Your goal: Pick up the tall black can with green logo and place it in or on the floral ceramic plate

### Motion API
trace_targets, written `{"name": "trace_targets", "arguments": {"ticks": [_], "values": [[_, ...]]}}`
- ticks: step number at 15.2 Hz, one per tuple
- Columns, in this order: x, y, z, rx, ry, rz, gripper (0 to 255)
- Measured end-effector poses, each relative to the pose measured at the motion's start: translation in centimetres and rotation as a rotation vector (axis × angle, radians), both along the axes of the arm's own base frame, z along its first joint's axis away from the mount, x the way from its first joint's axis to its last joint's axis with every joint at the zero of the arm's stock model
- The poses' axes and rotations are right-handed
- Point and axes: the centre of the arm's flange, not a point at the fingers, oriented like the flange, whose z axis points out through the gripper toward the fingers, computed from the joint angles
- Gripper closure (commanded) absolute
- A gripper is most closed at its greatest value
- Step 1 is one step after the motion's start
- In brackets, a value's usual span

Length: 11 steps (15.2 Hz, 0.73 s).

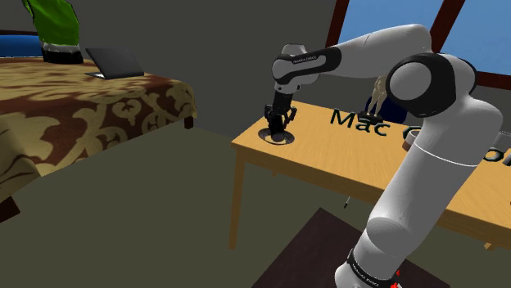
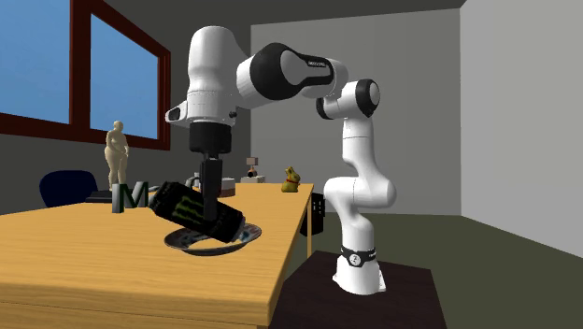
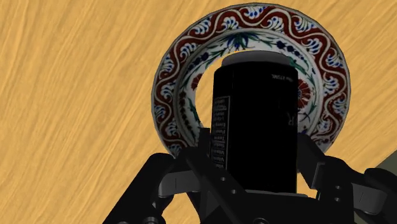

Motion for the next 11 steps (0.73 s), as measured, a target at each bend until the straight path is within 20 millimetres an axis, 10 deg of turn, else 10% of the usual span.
{"name": "trace_targets", "arguments": {"ticks": [2, 3, 11], "values": [[0.0, 0.1, -0.3, 0.002, 0.007, 0.000, 255], [0.0, 0.1, -0.4, 0.003, 0.010, 0.001, 0], [-0.1, 0.1, 1.3, 0.003, 0.011, 0.001, 0]]}}
